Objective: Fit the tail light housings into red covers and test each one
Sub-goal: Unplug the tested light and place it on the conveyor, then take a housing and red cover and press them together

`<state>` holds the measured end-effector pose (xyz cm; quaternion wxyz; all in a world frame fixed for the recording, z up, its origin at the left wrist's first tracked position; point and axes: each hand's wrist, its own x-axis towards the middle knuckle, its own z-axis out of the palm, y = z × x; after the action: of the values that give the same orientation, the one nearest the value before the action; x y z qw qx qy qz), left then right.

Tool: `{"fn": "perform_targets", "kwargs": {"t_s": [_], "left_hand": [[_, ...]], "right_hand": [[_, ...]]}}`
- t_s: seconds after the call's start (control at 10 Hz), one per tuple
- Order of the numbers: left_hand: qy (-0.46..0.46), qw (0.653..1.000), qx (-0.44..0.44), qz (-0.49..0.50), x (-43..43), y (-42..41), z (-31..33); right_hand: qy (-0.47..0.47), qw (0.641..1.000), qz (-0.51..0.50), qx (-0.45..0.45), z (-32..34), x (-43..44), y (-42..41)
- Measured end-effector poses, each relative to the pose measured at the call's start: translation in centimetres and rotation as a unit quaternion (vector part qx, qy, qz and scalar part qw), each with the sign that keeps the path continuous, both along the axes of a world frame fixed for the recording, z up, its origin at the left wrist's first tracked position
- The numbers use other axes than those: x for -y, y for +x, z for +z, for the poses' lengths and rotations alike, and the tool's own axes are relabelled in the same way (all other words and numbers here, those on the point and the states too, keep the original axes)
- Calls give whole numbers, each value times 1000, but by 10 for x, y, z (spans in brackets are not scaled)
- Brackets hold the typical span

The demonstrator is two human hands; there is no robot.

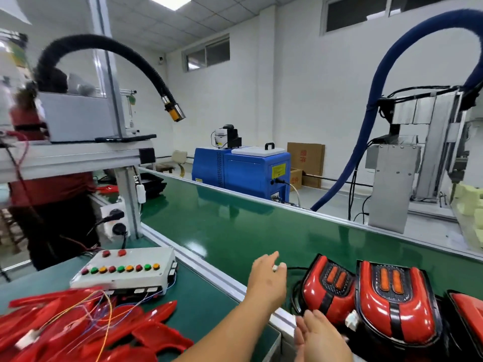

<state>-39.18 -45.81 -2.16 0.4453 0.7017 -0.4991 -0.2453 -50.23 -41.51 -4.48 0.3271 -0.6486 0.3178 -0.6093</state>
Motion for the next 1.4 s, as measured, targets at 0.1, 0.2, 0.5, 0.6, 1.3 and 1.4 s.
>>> {"fn": "perform_targets", "kwargs": {"t_s": [0.1,0.2,0.5,0.6,1.3,1.4], "left_hand": [[-32,999,10,7,-42,29,17],[-74,996,-7,39,-103,68,28],[-112,961,-12,252,-287,167,25],[-122,940,-1,320,-336,193,19],[-78,830,130,536,-434,305,-43],[-69,828,152,536,-433,308,-46]], "right_hand": [[369,889,108,247,-2,-8,37],[445,869,102,192,11,-31,92],[413,836,348,96,24,-151,241],[391,821,416,14,33,-197,273],[100,809,383,-434,37,-287,477],[121,805,383,-437,28,-291,501]]}}
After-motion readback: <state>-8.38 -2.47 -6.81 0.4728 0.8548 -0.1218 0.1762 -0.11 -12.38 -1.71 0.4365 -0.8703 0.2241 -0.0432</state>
